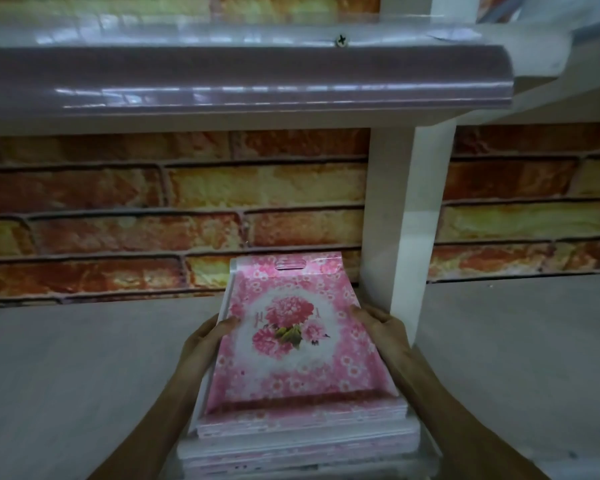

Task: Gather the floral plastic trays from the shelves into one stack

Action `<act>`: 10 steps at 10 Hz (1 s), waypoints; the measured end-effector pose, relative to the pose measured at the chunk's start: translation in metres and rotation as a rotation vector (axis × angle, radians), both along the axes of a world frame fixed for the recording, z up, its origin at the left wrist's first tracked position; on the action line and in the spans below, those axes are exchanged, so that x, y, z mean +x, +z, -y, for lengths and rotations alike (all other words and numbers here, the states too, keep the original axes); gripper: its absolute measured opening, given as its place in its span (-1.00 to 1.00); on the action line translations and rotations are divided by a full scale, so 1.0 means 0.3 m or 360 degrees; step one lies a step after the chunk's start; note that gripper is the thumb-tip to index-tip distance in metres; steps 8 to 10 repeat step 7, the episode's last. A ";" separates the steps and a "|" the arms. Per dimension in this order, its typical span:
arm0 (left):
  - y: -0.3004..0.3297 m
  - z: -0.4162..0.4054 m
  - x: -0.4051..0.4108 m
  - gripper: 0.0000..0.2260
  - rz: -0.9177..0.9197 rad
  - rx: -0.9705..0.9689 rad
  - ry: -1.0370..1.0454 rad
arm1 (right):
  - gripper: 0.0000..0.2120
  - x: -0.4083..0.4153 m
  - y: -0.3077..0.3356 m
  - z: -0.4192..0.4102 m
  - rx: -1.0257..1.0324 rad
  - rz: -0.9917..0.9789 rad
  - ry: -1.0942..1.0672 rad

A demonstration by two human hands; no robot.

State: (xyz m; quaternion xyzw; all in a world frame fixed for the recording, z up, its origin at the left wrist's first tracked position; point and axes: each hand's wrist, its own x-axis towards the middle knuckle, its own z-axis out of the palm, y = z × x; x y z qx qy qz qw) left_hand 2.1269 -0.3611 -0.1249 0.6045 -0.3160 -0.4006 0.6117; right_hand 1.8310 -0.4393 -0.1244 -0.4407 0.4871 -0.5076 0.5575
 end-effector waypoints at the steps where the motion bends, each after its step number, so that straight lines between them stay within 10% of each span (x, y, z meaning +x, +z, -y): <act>1: -0.004 0.009 0.002 -0.88 0.0033 -0.0004 -0.0004 | -0.62 -0.003 -0.007 0.018 0.0000 -0.0004 0.0023; 10: -0.015 -0.124 -0.015 -0.73 0.0007 -0.0216 -0.0286 | -0.51 -0.049 0.006 -0.057 -0.0122 -0.0382 0.0204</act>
